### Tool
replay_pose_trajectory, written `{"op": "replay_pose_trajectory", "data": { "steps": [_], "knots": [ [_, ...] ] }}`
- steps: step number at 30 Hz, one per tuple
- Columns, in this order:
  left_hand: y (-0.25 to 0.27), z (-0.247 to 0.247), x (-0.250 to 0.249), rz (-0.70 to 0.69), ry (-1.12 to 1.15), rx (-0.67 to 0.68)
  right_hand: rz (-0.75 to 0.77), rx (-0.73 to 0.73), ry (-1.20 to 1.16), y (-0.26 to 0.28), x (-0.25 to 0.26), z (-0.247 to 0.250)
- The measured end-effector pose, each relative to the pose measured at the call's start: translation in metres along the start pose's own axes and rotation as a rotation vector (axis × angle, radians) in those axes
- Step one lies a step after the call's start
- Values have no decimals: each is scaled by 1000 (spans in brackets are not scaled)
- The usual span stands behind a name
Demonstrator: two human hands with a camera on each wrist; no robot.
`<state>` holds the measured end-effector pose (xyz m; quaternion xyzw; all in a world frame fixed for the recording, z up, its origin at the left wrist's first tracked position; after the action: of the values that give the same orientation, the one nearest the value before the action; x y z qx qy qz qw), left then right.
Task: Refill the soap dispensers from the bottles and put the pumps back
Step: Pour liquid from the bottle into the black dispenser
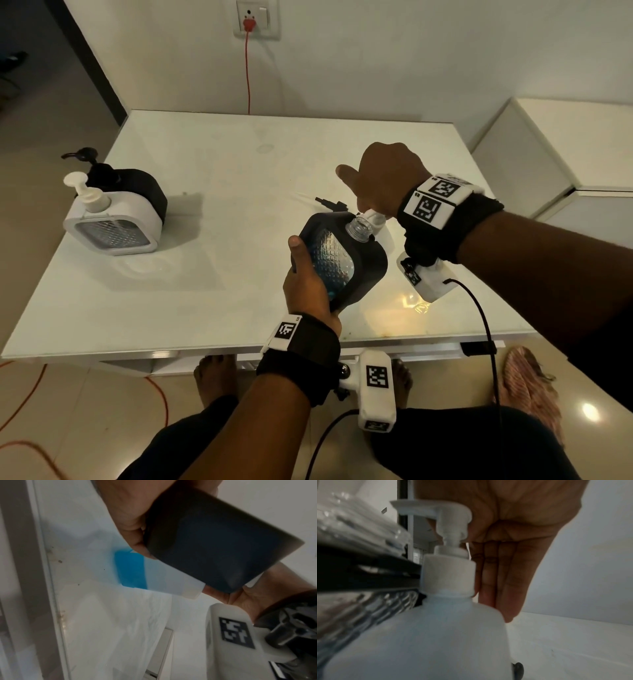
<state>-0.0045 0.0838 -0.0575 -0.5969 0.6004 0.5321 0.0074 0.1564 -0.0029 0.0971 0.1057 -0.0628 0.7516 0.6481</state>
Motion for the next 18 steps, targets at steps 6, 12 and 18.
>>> {"op": "replay_pose_trajectory", "data": {
  "steps": [6,12,18],
  "knots": [
    [-4,0,0,-2,2,1,22,7,33,0,0,-4],
    [-1,0,-1,-9,0,0,30,-33,13,0,-1,-5],
    [1,1,-2,-9,-14,2,42,38,-17,-3,1,-4]
  ]
}}
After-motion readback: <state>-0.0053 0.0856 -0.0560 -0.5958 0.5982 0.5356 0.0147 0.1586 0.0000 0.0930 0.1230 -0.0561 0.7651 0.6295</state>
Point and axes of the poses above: each hand's wrist, its own y-axis away from the middle knuckle, its own z-axis out of the back of the hand, x = y × z, the point moved 9 cm from there along -y, towards the middle knuckle, and after that the axes turned 4 degrees about -z, right-handed, at the moved point
